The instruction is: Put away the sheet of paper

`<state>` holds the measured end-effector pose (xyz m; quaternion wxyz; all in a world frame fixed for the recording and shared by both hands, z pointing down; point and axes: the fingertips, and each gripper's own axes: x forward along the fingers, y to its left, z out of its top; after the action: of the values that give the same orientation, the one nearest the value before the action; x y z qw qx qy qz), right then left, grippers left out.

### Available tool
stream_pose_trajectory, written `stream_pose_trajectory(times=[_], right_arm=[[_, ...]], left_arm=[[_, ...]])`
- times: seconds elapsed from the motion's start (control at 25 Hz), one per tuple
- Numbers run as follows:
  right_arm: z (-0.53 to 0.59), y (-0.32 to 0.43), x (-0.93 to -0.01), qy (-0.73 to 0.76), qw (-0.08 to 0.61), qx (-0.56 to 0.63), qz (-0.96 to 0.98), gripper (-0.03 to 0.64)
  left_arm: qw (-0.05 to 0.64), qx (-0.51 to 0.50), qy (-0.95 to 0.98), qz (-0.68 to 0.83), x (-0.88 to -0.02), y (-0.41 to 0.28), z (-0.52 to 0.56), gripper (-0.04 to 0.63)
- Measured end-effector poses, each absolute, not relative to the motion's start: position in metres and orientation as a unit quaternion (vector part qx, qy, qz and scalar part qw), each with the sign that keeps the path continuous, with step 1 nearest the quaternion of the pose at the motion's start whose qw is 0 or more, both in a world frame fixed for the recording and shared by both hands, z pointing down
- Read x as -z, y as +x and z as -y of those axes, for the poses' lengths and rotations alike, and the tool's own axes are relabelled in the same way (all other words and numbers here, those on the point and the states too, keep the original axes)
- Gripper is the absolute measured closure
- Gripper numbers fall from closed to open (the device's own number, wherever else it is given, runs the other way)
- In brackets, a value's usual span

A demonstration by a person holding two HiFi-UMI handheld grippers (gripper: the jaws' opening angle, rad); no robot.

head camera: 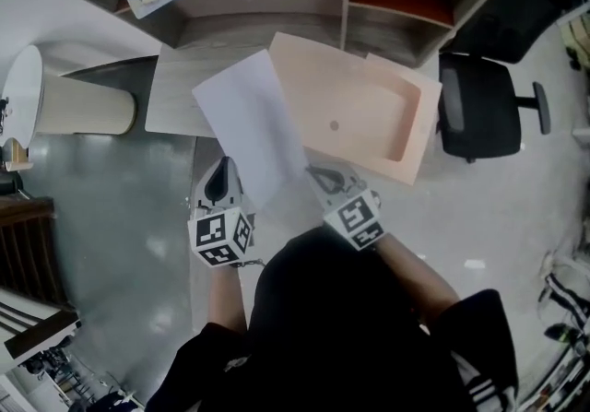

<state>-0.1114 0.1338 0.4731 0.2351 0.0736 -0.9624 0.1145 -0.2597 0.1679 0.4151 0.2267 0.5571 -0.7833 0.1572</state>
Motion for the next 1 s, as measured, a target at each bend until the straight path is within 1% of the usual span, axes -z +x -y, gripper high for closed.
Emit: stream_pose_trajectory(times=[0.32,0.56,0.8,1.0], right_arm=[[-0.094,-0.103,-0.490,0.082,0.252,-0.123,0.956,0.600],[-0.076,-0.098,-0.501,0.096,0.265,-0.124,0.952,0.600],[-0.062,-0.098,-0.516,0.122,0.285,-0.151,0.939,0.598],[-0.054,-0.106,-0.534,0.147,0.317,-0.191,0.917,0.598]], left_arm=[[0.277,-0.151,0.563,0.763,-0.445,-0.265,-0.114,0.549],[0.292,-0.164,0.582,0.741,-0.458,-0.259,-0.082,0.549],[0.309,-0.176,0.606,0.712,-0.477,-0.261,-0.052,0.549],[0.328,-0.179,0.631,0.679,-0.498,-0.269,-0.027,0.549]])
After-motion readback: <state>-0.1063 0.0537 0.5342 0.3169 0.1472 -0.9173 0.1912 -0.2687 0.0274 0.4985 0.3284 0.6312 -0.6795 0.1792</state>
